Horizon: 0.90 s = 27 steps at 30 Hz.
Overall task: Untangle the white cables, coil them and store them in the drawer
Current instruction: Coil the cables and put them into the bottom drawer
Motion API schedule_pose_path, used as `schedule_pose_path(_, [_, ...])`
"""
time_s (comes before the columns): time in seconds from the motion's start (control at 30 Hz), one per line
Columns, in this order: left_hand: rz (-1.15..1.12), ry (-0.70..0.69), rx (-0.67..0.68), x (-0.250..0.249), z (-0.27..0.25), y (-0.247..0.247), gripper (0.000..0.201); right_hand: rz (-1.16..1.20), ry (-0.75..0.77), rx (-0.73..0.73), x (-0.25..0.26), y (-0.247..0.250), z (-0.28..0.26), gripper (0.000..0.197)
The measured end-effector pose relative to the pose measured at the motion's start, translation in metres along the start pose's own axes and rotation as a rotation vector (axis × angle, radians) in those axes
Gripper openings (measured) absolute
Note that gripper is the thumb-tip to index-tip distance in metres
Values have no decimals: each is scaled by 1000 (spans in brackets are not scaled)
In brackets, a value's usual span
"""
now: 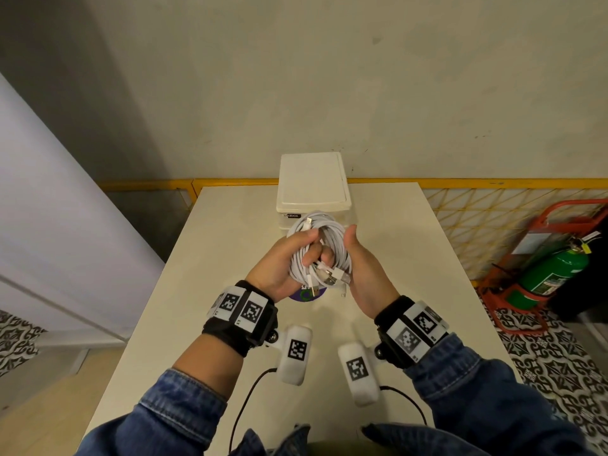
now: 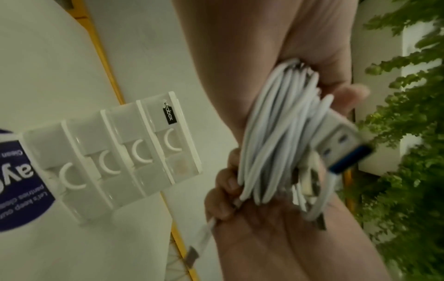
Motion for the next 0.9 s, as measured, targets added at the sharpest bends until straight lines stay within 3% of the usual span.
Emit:
schedule_pose_path(0.07, [119, -6, -128, 1, -1, 10, 42, -49, 27, -85, 5, 7, -1, 65])
schedule_pose_path(0.17, [302, -69, -266, -4, -2, 18, 30, -50, 72, -190, 11, 18, -2, 56])
schedule_pose_path(0.27, [406, -89, -317, -6, 0, 24, 20, -45, 107, -283, 13, 26, -2, 48])
schedule_pose_path(0.37, [455, -88, -372, -3, 4, 28, 26, -75, 101, -337, 9, 30, -3, 35])
schedule_pose_path(0.47, [397, -125, -448, 3, 3, 30, 37, -22, 84, -316, 6, 24, -5, 42])
schedule_pose_path(0.6, [378, -155, -512, 9, -3, 25, 36, 95, 82, -411, 1, 24, -8, 46])
schedule_pose_path(0.77, [495, -162, -408, 18, -8, 16, 38, 189, 69, -553, -8, 31, -12, 41])
schedule_pose_path(0.9, [644, -142, -288, 25, -8, 16, 38, 101, 96, -676, -12, 35, -19, 28])
Point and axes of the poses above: each hand's wrist, its own z-axis towards the middle knuckle, its own y-axis out of the back of the hand, x = y × z, the point moved 7 cm from there along z, towards the middle knuckle, and after that the axes turned 1 degree about z, right-handed, at the moved point
